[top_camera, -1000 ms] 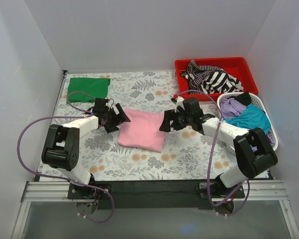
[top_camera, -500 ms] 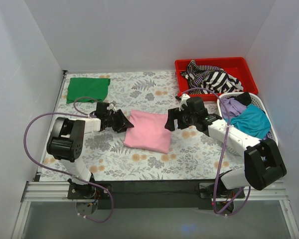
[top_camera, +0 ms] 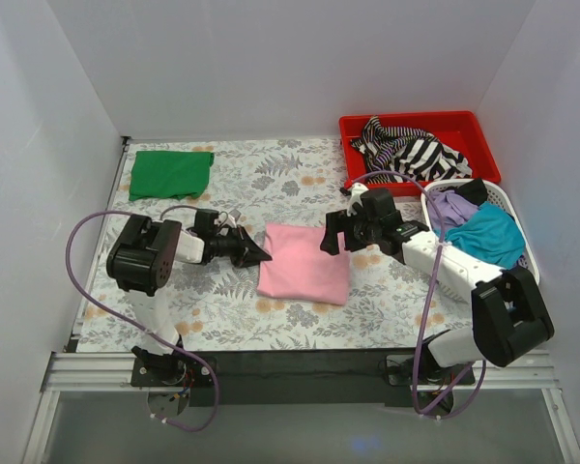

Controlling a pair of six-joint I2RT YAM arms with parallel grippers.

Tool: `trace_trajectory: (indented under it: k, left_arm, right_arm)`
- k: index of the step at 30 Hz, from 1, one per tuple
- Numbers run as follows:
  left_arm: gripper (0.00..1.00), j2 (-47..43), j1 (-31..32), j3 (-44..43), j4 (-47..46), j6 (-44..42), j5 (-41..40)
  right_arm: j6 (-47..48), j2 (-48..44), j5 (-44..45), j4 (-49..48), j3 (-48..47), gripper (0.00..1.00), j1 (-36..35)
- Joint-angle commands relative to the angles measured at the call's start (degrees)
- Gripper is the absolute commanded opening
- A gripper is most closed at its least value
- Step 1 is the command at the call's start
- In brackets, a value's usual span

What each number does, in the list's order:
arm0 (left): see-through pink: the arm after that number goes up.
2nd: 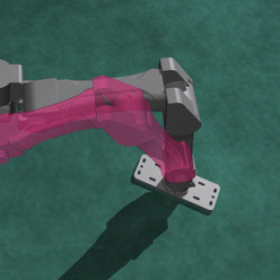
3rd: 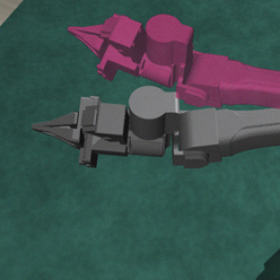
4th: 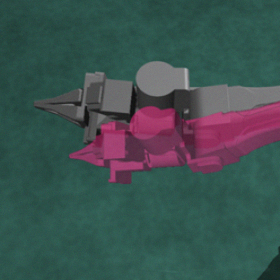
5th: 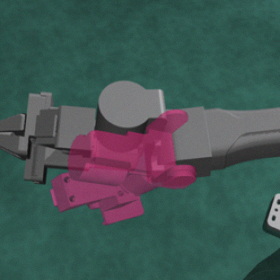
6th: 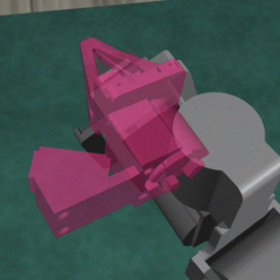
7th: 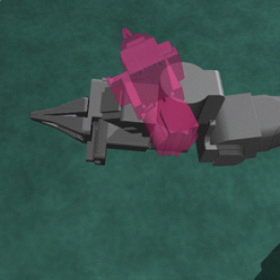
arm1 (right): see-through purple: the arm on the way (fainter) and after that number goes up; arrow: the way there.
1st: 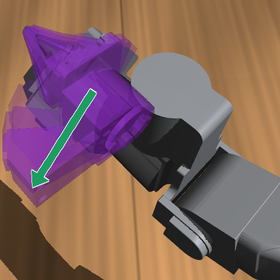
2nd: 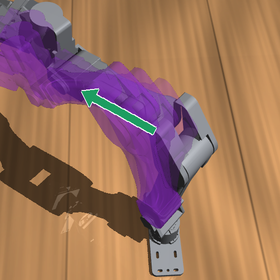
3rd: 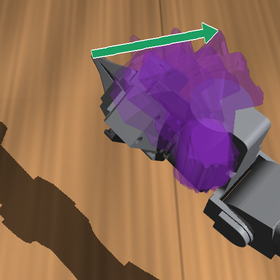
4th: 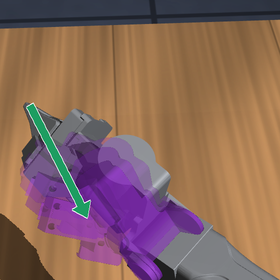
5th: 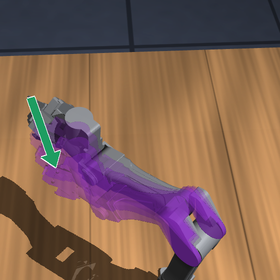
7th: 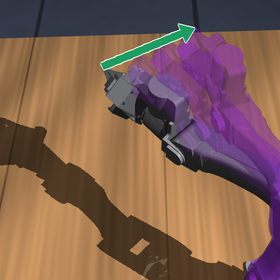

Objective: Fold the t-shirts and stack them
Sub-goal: Neatly place the folded tshirt to the corner

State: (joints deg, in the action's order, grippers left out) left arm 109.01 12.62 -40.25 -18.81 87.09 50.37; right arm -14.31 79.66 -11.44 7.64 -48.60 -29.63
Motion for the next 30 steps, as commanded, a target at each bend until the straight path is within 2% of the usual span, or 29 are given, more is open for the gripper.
trace_trajectory:
  k: [1, 3, 9, 10, 13, 19, 24, 30]
  left_arm:
    - [0.0, 0.76, 0.65, -2.89, -2.73, 2.47, 2.27]
    - [0.0, -0.02, 0.65, -8.75, -0.28, 1.43, 2.02]
    - [0.0, 3.3, 0.65, -25.56, 15.8, -7.61, -0.61]
    - [0.0, 5.14, 0.65, -29.76, 18.52, -8.85, -1.15]
    - [0.0, 9.09, 0.3, -34.53, 23.44, -11.32, -2.03]
    - [0.0, 17.45, -1.19, -49.99, 33.99, -16.85, -3.6]
    - [0.0, 24.49, -2.69, -64.04, 40.15, -18.53, -3.69]
    - [0.0, 28.53, -5.15, -74.34, 45.34, -21.77, -4.75]
  right_arm:
    - [1.03, 0.85, 0.02, 0.45, -1.5, 0.9, 0.1]
    - [1.03, 1.37, -0.59, 0.45, -1.59, 0.9, 0.1]
    - [1.12, 2.61, -0.69, 0.45, -1.94, 0.9, 0.18]
    - [1.21, 2.78, -0.69, 0.45, -2.03, 0.9, 0.18]
    - [1.47, 3.31, -0.42, 0.45, -2.38, 0.9, 0.27]
    - [1.91, 4.89, -0.25, 0.27, -3.43, 0.89, 0.18]
    - [1.91, 6.47, -0.16, 0.1, -4.66, 0.89, 0.27]
    - [2.18, 7.35, -0.51, 0.01, -5.28, 0.9, 0.53]
